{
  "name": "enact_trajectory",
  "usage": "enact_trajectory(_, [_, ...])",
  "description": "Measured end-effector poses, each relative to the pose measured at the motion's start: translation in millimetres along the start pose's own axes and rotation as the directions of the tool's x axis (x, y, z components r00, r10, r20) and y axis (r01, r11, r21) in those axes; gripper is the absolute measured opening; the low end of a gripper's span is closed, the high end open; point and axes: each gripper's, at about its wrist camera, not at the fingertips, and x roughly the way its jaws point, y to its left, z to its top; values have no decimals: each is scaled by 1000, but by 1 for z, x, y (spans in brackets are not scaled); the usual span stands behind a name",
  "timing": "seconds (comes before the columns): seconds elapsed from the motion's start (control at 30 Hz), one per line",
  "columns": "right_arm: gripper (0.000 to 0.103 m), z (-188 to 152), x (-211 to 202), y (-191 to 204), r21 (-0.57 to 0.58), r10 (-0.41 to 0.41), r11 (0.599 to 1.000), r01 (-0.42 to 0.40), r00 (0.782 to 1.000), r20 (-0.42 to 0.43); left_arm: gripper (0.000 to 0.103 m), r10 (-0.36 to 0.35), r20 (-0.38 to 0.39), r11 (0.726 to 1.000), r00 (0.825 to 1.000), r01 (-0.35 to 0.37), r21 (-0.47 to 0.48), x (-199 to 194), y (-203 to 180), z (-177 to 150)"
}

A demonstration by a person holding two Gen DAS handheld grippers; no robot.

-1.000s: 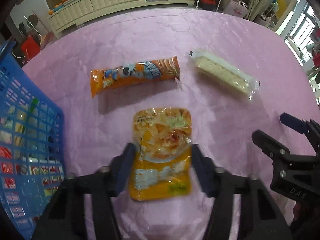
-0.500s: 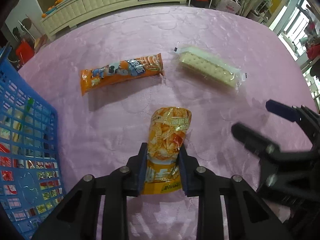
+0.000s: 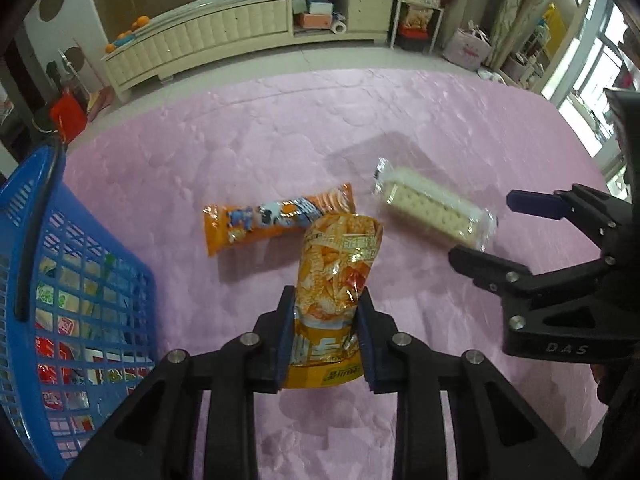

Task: Organize snacks
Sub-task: 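Grasp the yellow chip bag with the left gripper while the right grasps the clear cracker pack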

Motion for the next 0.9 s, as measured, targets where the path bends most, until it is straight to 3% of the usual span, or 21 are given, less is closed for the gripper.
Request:
enact_trajectory(0.17, [86,14,17,11,-133,-13,991,13,1000,4,26,19,12,1000,1000,-19,-10,7,-3,6])
enact_trajectory(0.27, [67,21,30,11,-138,32,990,-37,999,-34,26,16,4,999,1000,-16,-30,7,0,7])
enact_trajectory(0.5, [48,24,39,19,-179,21,983,-30,998,-52,26,17,-26,998,1000,-18,-62,5,-2,3])
enact_trajectory(0.63, [47,15,25,19,-139,48,989,-55,997,-52,26,4,-20,998,1000,-5,-69,-5,-6,-5])
enact_trajectory(0.9, [47,-22,-43,45,-87,42,995,-42,999,-4,26,-35,17,999,999,36,-22,-45,-16,-27])
